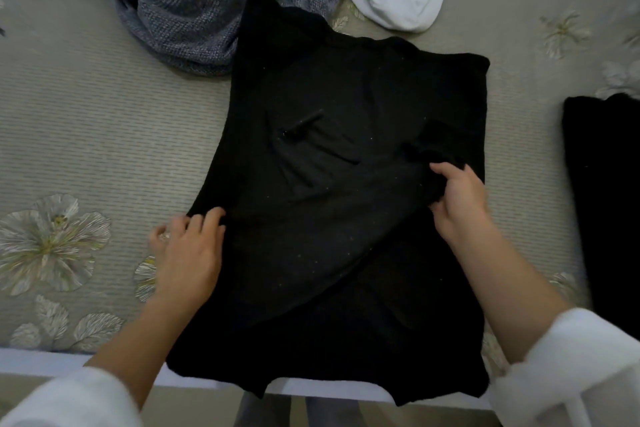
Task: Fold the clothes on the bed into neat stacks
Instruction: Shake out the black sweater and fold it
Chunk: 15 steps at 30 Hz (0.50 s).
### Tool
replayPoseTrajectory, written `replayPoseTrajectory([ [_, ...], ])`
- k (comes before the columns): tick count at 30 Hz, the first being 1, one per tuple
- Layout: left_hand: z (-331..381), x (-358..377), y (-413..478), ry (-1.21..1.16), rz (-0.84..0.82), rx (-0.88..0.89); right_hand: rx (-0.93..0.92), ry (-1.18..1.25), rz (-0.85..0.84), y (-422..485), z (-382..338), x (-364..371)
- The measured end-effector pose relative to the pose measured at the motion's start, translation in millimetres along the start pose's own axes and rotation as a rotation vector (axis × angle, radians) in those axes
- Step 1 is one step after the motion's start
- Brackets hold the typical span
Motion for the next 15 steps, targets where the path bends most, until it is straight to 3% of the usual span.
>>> replayPoseTrajectory([
  [2, -19.0, -0.6, 3.0, -0.052, 0.043, -0.030, 0.015, -0.158, 0.081, 3.3, 8.7, -16.0],
  [4, -30.7, 0.6, 3.3, -0.125, 0.036, -0.079, -0.060, -0.482, 0.112, 4.6, 11.4, -28.8],
  [7, -27.0, -5.0, -4.3, -0.180, 0.064, -0.069, -0.486, -0.929, 0.035, -10.9, -9.5, -16.4],
  [10, 9.4, -2.1, -29.7, -0.138, 0.028, 0.231, -0.848, -1.173, -0.312, -47.9, 2.0, 28.3],
  [12, 23.7, 14.5, -52.1, -0.022, -0.055, 0.420, -0.891, -1.344, -0.617, -67.2, 31.4, 49.2],
  [15, 4.9, 35.5, -64.1, 0.071, -0.141, 0.381, -0.822, -1.578, -0.817, -70.9, 65.8, 40.4],
])
Point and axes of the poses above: each hand's wrist, its own y-axis towards the middle knuckle, its own x-axis out of the palm, z = x × y, the point moved 8 cm from there along y, towards the middle knuckle, and after that the axes turned 15 degrees about -x, right-handed, at the moved point
